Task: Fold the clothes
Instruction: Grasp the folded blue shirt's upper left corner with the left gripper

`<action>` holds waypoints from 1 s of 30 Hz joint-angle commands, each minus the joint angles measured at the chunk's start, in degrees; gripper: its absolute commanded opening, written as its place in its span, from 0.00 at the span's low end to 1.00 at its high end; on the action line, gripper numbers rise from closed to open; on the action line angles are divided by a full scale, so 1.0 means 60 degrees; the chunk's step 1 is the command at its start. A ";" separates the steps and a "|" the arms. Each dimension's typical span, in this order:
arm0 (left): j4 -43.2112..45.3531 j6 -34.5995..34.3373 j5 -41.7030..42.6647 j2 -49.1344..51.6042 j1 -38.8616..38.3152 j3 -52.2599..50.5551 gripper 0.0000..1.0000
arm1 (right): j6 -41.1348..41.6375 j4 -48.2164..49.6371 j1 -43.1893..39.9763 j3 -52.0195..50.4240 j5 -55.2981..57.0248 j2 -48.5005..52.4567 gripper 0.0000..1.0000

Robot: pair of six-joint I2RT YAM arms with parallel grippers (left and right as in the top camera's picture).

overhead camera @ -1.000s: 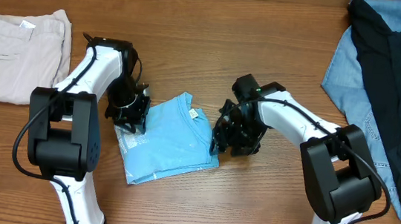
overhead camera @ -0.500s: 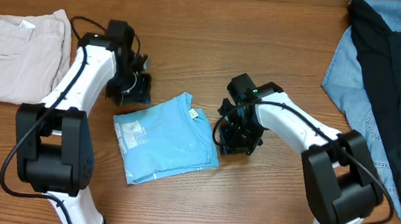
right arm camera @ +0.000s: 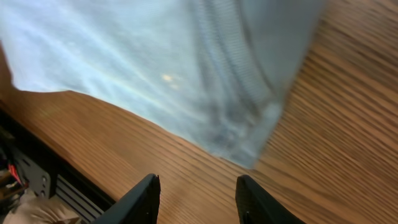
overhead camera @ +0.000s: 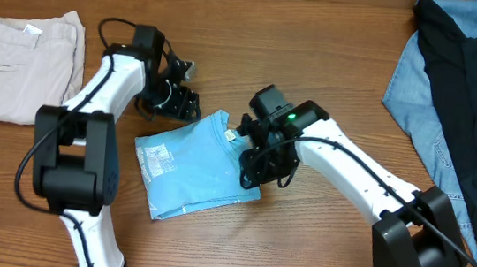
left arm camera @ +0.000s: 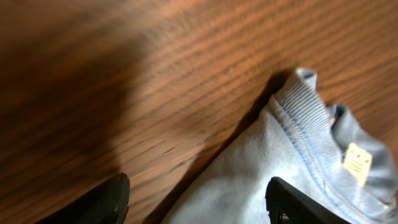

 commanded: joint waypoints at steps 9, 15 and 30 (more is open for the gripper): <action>-0.1912 0.2164 0.1198 0.0572 -0.0892 0.0087 0.73 | -0.0022 0.0026 -0.0608 0.0142 0.0299 -0.0142 0.44; -0.2608 0.2677 0.1195 0.0576 -0.1104 0.0087 0.70 | -0.0025 -0.0127 -0.1231 0.0142 0.0302 -0.0142 0.44; -0.3260 0.2739 0.1341 0.0688 -0.1184 0.0058 0.80 | -0.0066 -0.0200 -0.1872 0.0142 0.0455 -0.0142 0.44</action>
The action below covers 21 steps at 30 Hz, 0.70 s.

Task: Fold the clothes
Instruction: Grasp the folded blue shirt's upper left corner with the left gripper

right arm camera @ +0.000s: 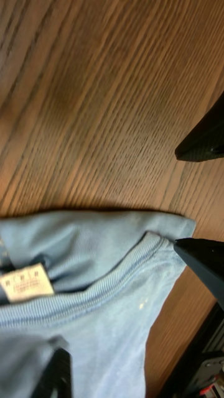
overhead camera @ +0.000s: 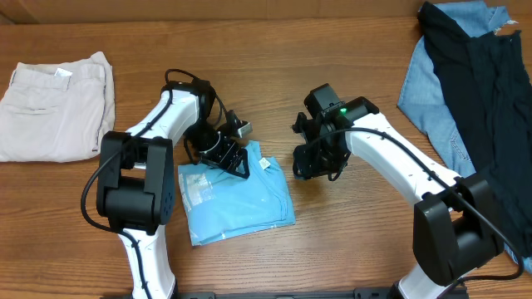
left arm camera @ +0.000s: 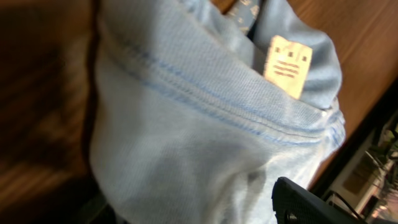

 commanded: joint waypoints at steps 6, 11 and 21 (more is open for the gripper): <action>-0.0572 0.0506 0.0226 0.0794 -0.0375 -0.0044 0.48 | -0.0044 0.0044 -0.0076 0.0142 0.0208 -0.0142 0.44; -0.0590 0.0688 0.0211 0.1100 -0.0452 -0.0044 0.06 | -0.0044 0.0044 -0.0076 0.0142 0.0248 -0.0142 0.44; -0.0331 -0.0477 0.0153 0.1096 0.0656 0.0914 0.04 | -0.0033 0.0047 -0.0259 0.0142 0.0914 -0.0160 0.43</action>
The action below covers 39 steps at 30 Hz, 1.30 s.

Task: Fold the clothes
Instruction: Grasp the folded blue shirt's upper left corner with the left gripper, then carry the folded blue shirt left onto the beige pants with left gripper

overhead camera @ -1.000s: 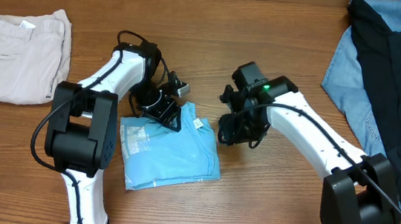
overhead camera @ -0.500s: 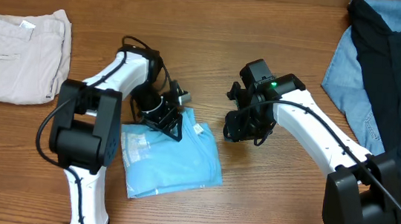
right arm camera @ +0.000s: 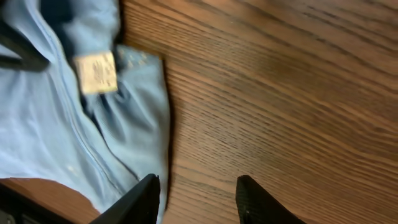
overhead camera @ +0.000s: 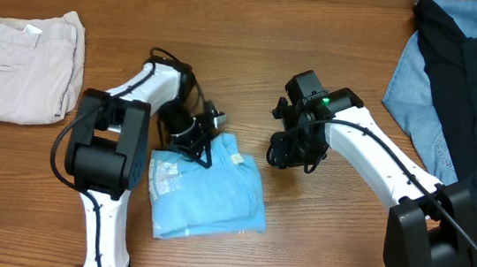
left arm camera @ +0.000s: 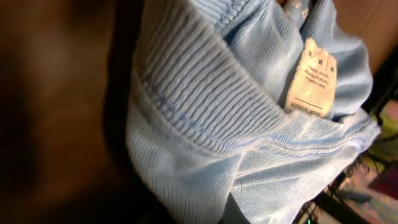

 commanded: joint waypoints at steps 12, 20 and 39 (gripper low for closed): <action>0.0033 -0.2750 -0.2510 -0.0004 0.2492 0.3799 0.04 | -0.0040 0.0044 -0.1756 0.0142 0.0710 -0.1155 0.43; -0.0062 -0.4018 -0.5399 -0.0069 0.2991 0.5362 0.04 | -0.0109 0.0000 -0.2521 0.0142 0.0739 -0.1734 0.43; 0.0452 -0.4572 -0.7639 -0.0069 0.4557 0.7785 0.06 | -0.0106 -0.0131 -0.2612 0.0142 0.0805 -0.1741 0.43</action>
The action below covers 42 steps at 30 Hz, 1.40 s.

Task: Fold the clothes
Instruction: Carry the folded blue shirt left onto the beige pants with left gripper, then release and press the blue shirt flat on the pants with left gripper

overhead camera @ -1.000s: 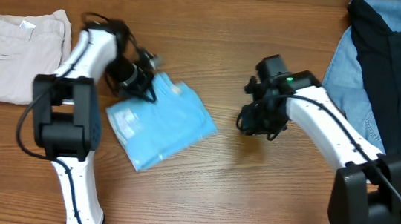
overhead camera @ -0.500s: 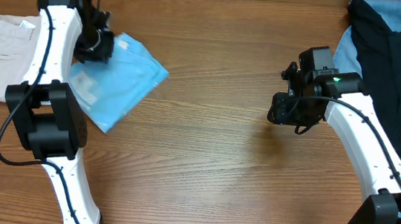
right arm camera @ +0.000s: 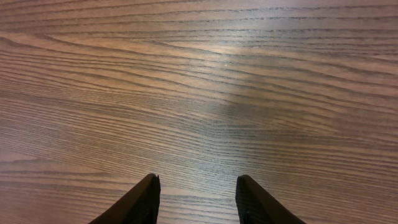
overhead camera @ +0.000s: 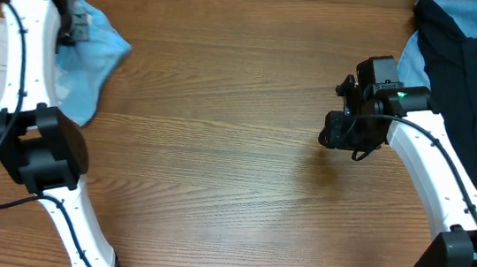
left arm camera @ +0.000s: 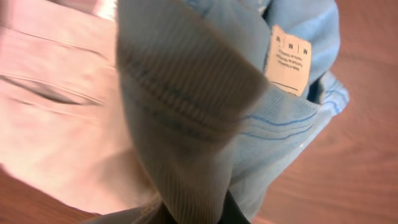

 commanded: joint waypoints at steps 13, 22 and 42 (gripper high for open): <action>0.0634 -0.0255 0.2113 -0.0175 0.2175 0.0634 0.06 | -0.0069 0.0040 -0.0033 0.0142 0.0058 -0.0266 0.44; 0.1545 0.0382 0.2328 -0.0153 0.2994 0.0630 0.07 | -0.0066 0.0018 -0.0033 0.0142 0.0058 -0.0266 0.44; 0.1865 0.0816 0.1982 0.0798 0.3377 0.0630 0.07 | -0.0066 0.0022 -0.0033 0.0142 0.0058 -0.0266 0.44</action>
